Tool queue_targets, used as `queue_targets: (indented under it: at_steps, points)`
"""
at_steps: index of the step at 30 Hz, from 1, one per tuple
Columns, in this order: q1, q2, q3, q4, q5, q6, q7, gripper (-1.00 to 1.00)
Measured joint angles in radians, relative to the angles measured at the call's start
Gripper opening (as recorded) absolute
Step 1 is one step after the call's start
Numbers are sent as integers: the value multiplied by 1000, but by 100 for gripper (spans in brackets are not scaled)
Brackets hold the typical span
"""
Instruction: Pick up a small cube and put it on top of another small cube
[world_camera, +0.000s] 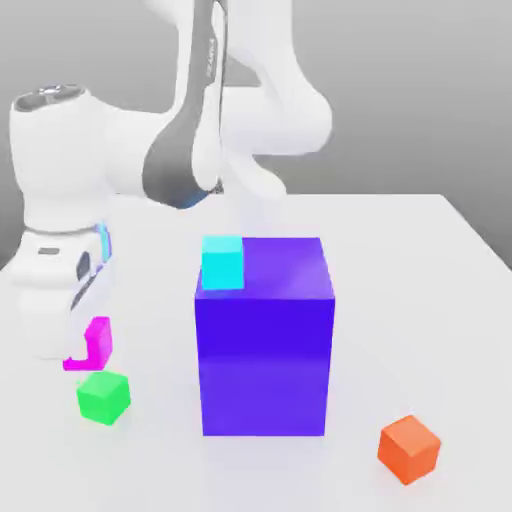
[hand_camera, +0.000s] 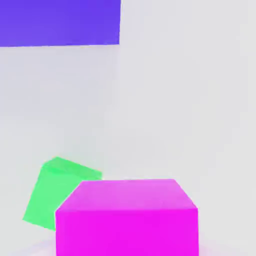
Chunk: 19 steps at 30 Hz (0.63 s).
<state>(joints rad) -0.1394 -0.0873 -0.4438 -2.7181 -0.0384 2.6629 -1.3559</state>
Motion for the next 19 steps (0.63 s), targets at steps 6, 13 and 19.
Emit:
queue_targets:
  at_steps: [6,13,19]
  points:
    - [0,48,-2,-26,-14,54,-95,-100]
    - [9,157,15,-21,107,149,-184,-100]
    - [-23,241,75,-16,244,209,-281,100]
